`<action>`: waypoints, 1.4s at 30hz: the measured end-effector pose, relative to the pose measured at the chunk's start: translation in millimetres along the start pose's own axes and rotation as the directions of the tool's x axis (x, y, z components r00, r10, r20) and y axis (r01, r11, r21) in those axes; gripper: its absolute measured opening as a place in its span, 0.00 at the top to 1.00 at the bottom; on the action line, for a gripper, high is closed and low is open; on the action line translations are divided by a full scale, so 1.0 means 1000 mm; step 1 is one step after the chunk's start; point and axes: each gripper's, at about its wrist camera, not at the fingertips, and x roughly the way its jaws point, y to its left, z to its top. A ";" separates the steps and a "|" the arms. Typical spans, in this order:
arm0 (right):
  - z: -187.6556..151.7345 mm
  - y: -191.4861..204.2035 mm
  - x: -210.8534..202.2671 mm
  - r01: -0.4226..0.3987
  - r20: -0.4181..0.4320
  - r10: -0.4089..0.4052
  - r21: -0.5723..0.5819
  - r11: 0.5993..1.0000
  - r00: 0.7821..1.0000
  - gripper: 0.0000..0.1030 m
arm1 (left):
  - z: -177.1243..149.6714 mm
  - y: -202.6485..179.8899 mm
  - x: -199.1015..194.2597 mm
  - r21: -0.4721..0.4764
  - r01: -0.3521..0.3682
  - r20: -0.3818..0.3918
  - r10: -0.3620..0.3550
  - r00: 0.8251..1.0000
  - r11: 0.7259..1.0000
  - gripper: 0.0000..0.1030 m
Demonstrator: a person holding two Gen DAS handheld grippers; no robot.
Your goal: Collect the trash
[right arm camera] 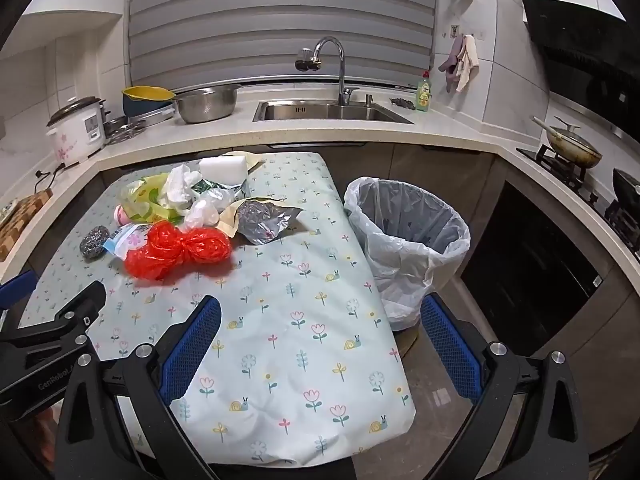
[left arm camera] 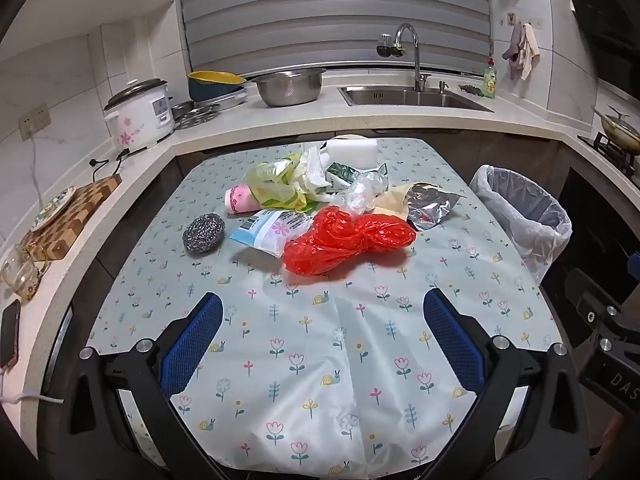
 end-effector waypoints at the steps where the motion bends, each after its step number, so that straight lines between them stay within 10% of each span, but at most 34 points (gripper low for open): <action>1: -0.001 -0.001 0.000 0.000 0.005 0.000 0.001 1.000 1.000 0.06 | 0.000 0.000 0.000 -0.002 0.000 -0.001 0.000 1.000 1.000 0.07; 42: 0.008 -0.024 -0.007 0.035 0.049 -0.036 0.007 0.999 0.998 0.06 | 0.006 -0.005 -0.007 -0.022 -0.021 0.026 0.022 0.999 1.000 0.07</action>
